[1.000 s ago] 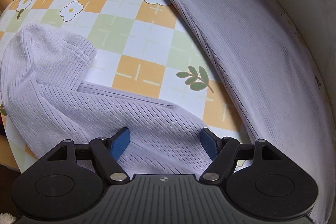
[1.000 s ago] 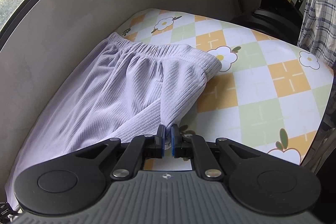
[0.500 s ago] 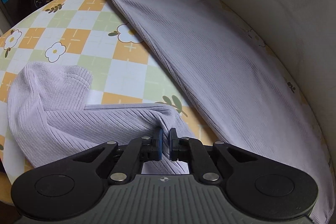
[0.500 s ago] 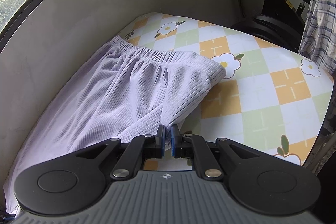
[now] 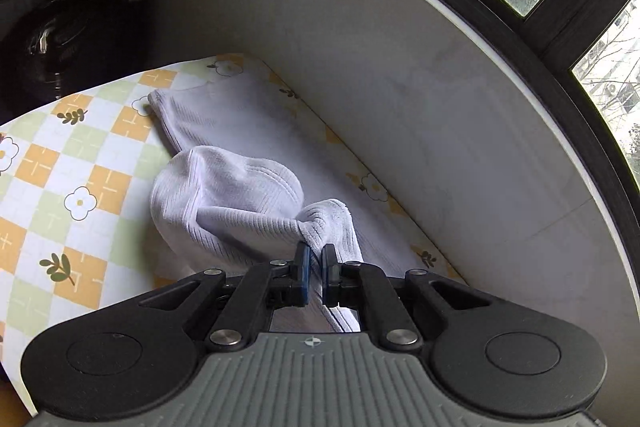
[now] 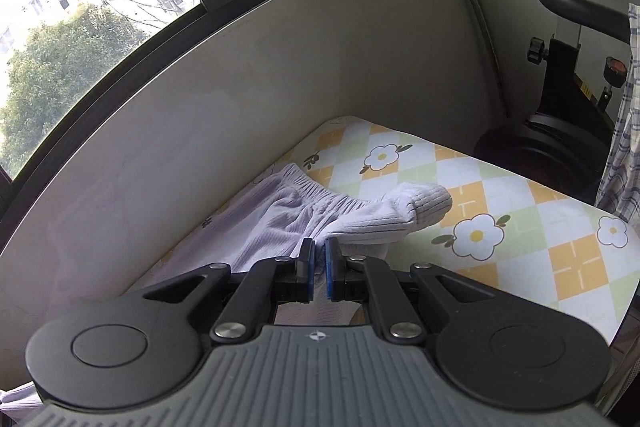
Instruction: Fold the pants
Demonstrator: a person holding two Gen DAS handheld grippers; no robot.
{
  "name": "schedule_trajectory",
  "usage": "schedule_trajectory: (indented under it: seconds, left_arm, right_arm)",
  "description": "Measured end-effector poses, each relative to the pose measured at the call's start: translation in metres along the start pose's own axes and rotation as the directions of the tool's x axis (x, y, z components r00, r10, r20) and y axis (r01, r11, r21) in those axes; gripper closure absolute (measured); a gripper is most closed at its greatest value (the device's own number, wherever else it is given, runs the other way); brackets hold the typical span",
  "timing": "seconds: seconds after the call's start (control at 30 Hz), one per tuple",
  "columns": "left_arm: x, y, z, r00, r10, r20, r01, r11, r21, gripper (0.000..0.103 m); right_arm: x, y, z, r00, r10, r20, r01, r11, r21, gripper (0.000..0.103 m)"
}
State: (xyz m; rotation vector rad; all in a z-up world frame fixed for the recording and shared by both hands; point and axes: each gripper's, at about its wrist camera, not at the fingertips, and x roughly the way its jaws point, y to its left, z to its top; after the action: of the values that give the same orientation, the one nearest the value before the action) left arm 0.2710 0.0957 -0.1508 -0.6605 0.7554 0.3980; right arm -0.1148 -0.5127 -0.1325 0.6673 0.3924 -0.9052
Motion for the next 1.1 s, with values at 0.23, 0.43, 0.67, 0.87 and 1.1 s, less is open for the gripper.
schedule_trajectory:
  seconds: [0.23,0.43,0.67,0.87,1.1]
  left_arm:
    - [-0.012,0.085,-0.053,0.973,0.180,-0.145,-0.184,0.983,-0.014,0.097]
    - [-0.002,0.140,-0.077,0.923,0.245,-0.297,-0.277,0.958,-0.073,0.093]
    - [-0.029,0.102,-0.064,0.956,0.260,-0.139,-0.255,0.965,0.053,0.060]
    - [-0.020,0.049,-0.057,0.974,0.225,-0.023,-0.207,0.930,0.305,0.051]
    - [0.061,-0.006,-0.099,0.975,0.219,-0.032,-0.144,0.738,0.659,0.057]
  right_arm:
    - [0.004,-0.046,-0.043,0.975,-0.087,-0.206,0.102,0.993,0.065,0.098]
    - [0.019,-0.064,-0.047,0.954,-0.111,-0.279,0.144,0.985,0.100,0.098]
    - [0.023,-0.047,-0.045,0.956,-0.133,-0.261,0.144,0.989,0.023,0.084]
    - [0.016,-0.043,-0.044,0.969,-0.134,-0.209,0.138,0.990,0.008,0.083]
    - [0.014,-0.018,-0.050,0.966,-0.235,-0.109,0.237,0.971,0.005,0.068]
